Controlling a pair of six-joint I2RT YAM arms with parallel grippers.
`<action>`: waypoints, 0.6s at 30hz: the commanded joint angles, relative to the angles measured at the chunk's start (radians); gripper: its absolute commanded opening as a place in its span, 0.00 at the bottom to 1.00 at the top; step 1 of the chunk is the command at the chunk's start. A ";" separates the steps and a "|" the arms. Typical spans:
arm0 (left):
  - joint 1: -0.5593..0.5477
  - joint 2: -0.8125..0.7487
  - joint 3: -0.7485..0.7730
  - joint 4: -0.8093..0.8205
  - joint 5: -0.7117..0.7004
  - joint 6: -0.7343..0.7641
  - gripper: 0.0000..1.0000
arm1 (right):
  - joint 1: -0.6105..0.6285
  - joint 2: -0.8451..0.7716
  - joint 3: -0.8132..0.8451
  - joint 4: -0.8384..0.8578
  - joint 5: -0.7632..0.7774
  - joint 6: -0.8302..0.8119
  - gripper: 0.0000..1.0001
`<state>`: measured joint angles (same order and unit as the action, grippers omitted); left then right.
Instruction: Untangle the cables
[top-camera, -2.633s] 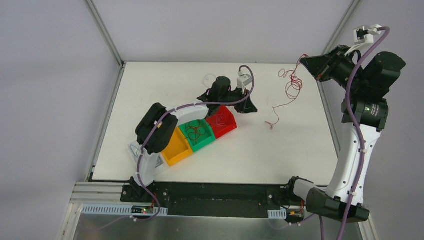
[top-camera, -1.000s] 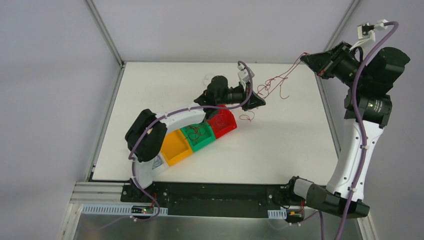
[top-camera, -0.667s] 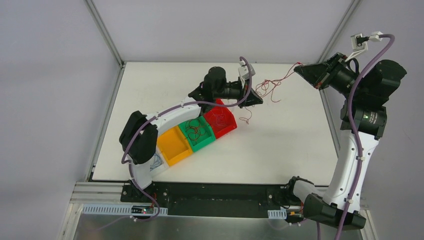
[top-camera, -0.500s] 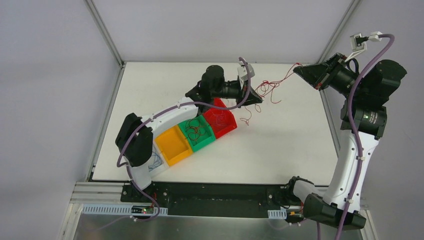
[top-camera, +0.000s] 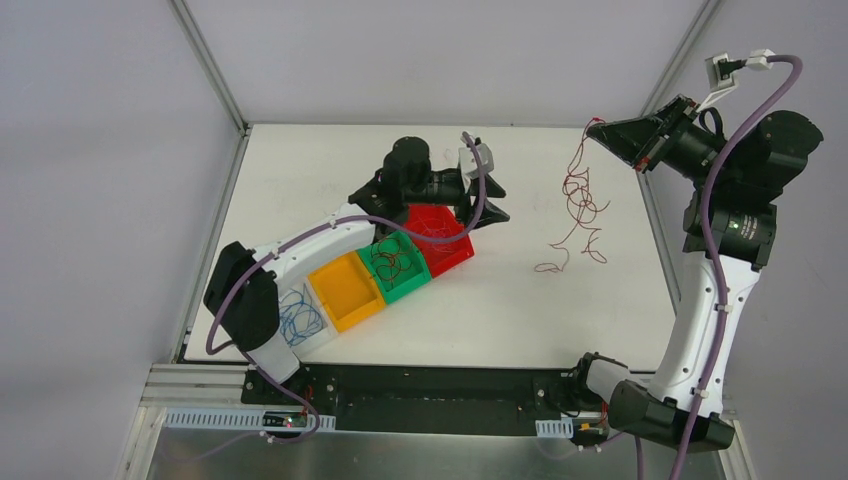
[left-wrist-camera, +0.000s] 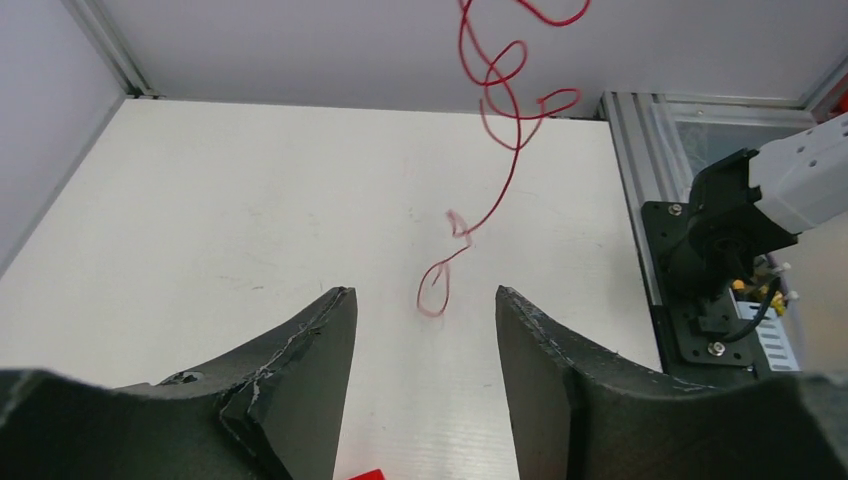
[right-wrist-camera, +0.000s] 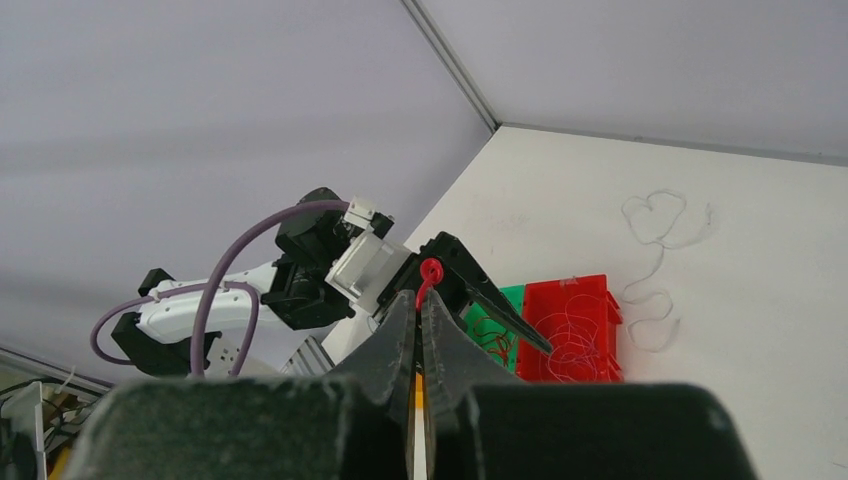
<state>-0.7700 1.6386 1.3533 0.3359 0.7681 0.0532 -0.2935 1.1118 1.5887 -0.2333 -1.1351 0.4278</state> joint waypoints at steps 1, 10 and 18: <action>0.011 0.014 0.024 0.025 -0.019 0.101 0.56 | 0.002 -0.004 0.022 0.113 -0.056 0.081 0.00; -0.007 0.185 0.176 0.167 0.027 -0.047 0.61 | 0.039 -0.006 0.027 0.130 -0.056 0.119 0.00; -0.046 0.219 0.185 0.242 0.033 -0.200 0.56 | 0.127 0.001 0.012 0.124 0.003 0.110 0.00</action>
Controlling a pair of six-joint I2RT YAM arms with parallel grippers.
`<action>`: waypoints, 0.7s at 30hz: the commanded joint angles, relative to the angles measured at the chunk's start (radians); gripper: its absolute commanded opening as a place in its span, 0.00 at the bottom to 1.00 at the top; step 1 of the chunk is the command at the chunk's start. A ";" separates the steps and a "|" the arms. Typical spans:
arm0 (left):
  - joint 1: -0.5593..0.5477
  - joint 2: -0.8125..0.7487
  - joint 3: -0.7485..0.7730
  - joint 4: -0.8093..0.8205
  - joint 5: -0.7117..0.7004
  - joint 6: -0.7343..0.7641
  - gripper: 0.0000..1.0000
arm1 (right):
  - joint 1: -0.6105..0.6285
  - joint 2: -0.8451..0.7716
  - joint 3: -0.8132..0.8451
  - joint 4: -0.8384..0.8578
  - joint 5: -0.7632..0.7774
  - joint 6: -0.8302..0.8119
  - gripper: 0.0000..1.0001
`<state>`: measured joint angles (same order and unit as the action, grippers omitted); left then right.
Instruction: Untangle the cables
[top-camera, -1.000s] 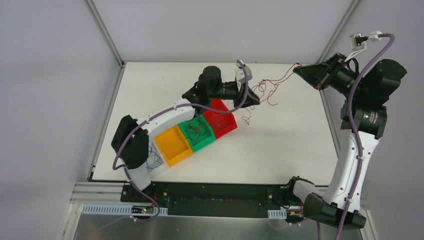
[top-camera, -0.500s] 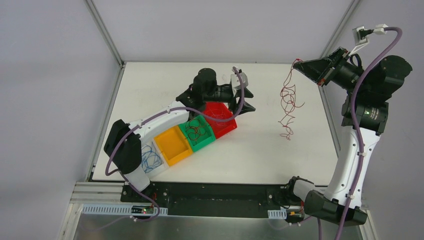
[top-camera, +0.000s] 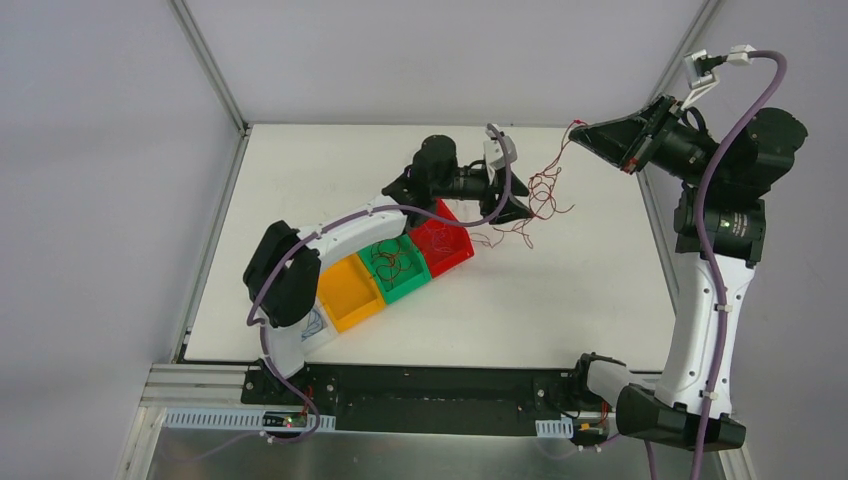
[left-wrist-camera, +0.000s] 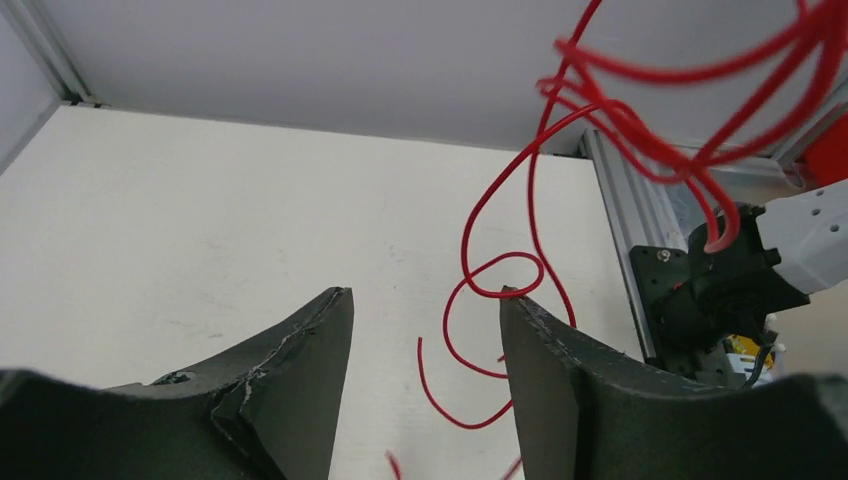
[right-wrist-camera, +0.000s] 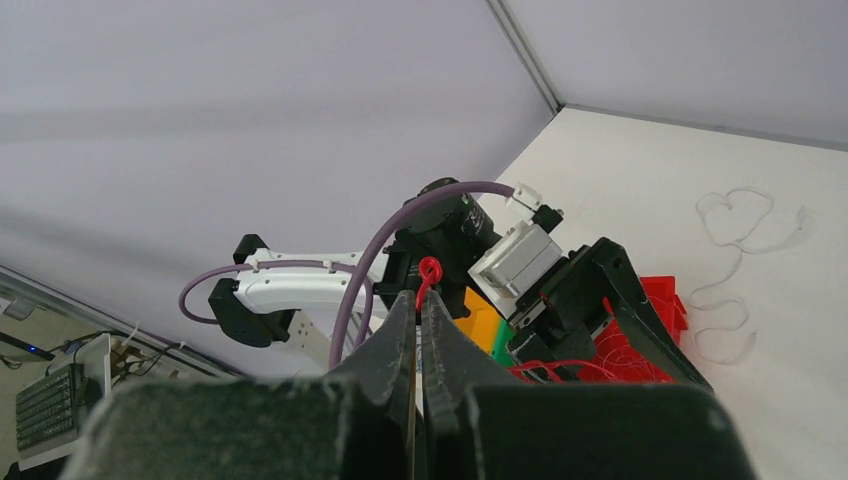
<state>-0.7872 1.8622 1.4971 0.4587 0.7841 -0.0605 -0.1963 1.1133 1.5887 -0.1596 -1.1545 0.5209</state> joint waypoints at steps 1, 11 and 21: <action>-0.029 -0.001 0.044 0.123 0.002 -0.102 0.53 | 0.034 -0.001 0.010 0.049 0.024 0.014 0.00; -0.035 0.010 0.062 0.146 0.021 -0.132 0.57 | 0.044 -0.011 -0.003 0.012 0.032 -0.017 0.00; -0.049 0.025 0.078 0.109 0.086 -0.127 0.66 | 0.049 -0.012 -0.003 0.005 0.044 -0.027 0.00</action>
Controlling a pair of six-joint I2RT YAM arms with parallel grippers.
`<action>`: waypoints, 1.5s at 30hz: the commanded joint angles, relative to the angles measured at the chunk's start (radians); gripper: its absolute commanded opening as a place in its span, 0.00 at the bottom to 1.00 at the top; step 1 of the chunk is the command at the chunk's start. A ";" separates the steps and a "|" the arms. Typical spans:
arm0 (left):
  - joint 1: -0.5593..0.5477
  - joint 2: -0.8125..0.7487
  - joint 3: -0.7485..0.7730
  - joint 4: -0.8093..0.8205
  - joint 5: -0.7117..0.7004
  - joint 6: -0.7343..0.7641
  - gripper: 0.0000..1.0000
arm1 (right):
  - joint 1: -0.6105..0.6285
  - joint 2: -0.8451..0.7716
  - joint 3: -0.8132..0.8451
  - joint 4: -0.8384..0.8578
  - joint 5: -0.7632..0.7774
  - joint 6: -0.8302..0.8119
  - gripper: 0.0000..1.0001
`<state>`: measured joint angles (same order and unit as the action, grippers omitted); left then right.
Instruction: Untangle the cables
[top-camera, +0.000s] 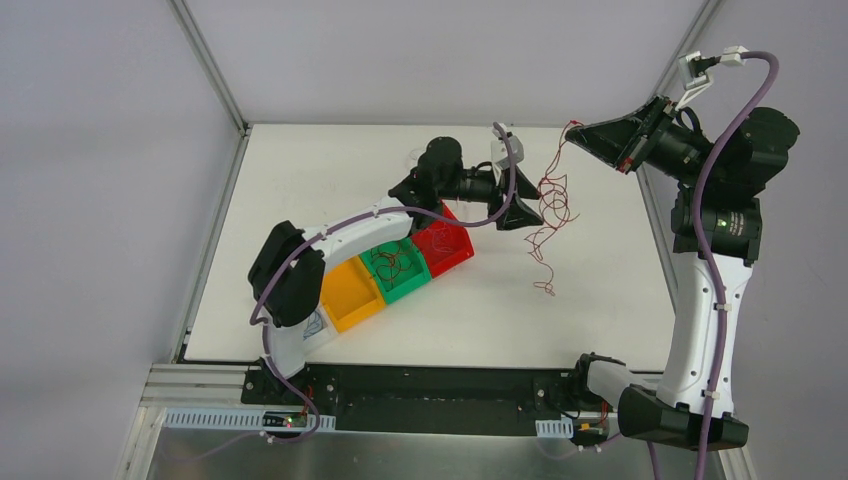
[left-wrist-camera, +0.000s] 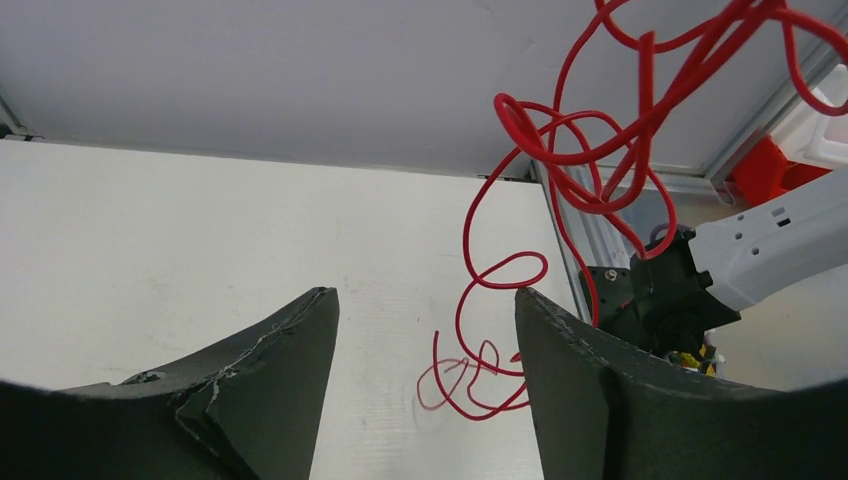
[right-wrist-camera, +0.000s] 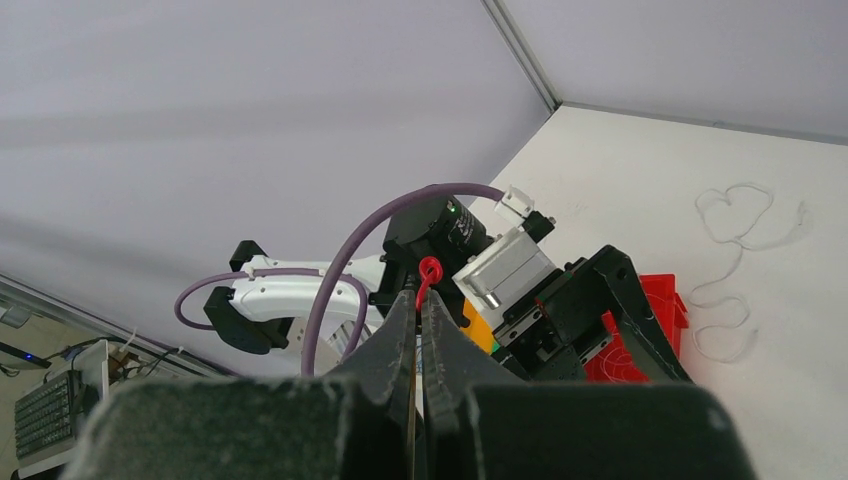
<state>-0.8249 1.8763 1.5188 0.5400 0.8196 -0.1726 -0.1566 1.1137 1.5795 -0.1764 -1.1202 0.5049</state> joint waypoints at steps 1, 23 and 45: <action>-0.012 0.014 0.059 0.028 0.050 -0.021 0.64 | 0.009 -0.013 0.008 0.021 0.008 -0.011 0.00; 0.006 -0.013 0.029 -0.118 0.097 0.106 0.68 | 0.010 -0.004 0.026 0.006 0.008 -0.013 0.00; 0.053 0.067 -0.026 -0.162 -0.231 -0.018 0.00 | -0.064 0.075 0.226 -0.017 0.064 -0.028 0.00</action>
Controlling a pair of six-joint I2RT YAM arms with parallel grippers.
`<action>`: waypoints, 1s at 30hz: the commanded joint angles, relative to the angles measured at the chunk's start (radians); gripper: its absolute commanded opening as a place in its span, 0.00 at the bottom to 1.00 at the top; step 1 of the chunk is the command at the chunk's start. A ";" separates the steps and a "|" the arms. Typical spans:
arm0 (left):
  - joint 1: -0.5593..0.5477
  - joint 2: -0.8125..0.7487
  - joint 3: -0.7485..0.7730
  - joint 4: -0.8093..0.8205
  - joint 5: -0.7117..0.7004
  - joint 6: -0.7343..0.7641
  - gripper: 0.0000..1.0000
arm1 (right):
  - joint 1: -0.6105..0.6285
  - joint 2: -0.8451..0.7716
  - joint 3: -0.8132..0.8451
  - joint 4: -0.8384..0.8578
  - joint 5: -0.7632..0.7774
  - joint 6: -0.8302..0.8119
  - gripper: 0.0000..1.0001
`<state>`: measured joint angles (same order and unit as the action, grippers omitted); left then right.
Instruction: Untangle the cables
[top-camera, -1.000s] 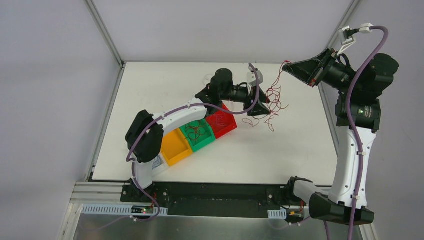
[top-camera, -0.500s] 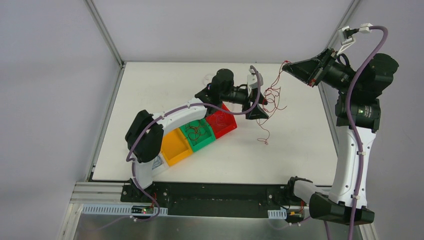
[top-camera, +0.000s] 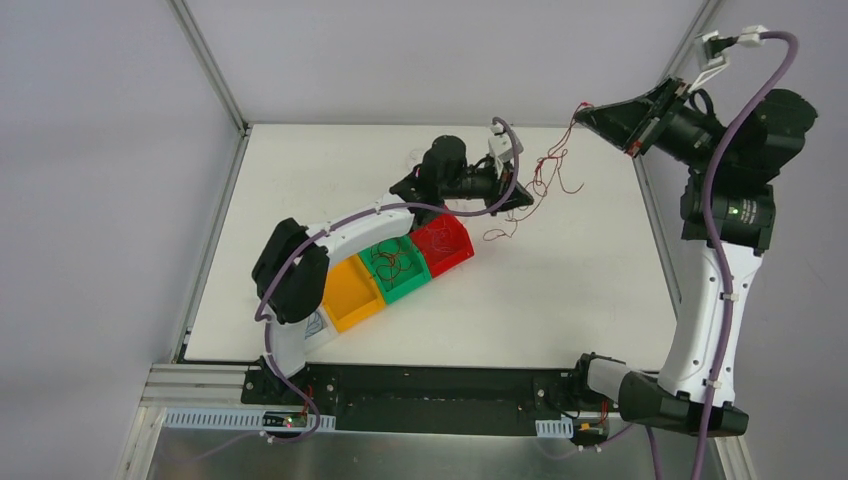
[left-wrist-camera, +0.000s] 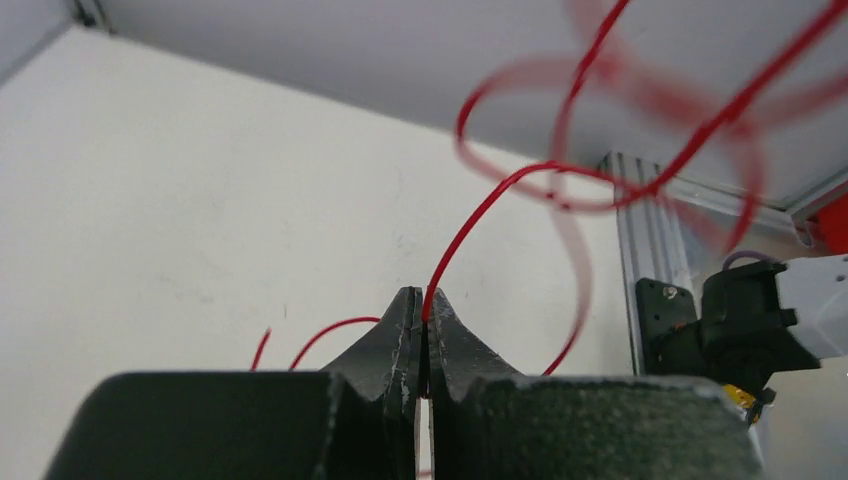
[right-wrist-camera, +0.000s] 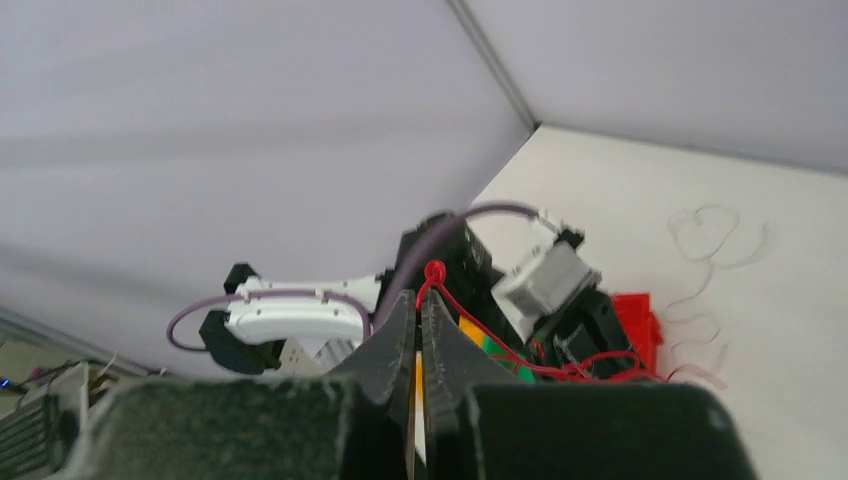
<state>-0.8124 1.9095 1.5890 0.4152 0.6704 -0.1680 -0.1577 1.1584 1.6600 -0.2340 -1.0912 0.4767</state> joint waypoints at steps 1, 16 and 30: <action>0.049 0.039 -0.128 -0.038 -0.086 -0.030 0.00 | -0.090 0.048 0.179 0.069 0.028 0.026 0.00; 0.071 0.072 -0.241 -0.074 -0.112 -0.047 0.00 | -0.341 0.185 0.424 0.229 0.113 0.146 0.00; 0.107 -0.282 -0.042 -0.407 0.041 0.034 0.00 | -0.344 -0.040 -0.091 0.060 0.067 -0.151 0.00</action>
<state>-0.7303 1.7443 1.5036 0.1162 0.6407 -0.1802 -0.4988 1.1744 1.6012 -0.1890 -0.9924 0.3832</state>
